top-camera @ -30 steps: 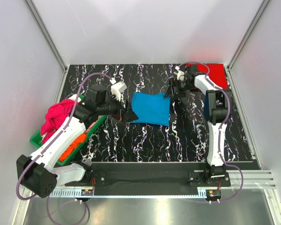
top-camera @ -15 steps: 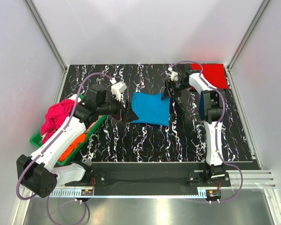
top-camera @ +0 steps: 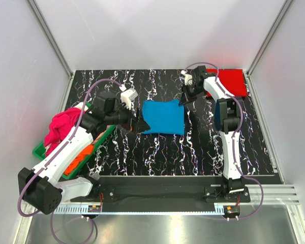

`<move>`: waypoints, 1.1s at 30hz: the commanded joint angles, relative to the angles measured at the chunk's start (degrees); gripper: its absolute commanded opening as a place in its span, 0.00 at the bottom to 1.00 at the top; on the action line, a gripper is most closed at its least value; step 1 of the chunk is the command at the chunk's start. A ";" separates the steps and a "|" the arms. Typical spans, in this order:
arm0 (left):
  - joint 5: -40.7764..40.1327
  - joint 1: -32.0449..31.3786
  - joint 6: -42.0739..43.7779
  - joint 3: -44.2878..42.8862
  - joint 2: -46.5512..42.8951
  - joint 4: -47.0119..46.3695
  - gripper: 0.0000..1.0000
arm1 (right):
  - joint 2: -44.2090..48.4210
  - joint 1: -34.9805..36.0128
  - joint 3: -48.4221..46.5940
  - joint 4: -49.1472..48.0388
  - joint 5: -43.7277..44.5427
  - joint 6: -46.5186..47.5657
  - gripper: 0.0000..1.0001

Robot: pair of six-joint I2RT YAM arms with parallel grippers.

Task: Fold and stack the t-shirts
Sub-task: Neatly place the folded tshirt to the corner

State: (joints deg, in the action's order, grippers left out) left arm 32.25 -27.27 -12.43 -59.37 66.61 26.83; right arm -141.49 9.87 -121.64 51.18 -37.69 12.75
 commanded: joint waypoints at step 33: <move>1.41 0.28 0.21 1.19 0.89 -3.19 0.99 | 13.35 -7.23 -14.58 2.34 37.24 14.05 0.00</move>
State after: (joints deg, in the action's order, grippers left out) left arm 32.42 -27.27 -12.47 -58.48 66.98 26.41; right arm -130.10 3.84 -131.28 53.54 -4.89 23.35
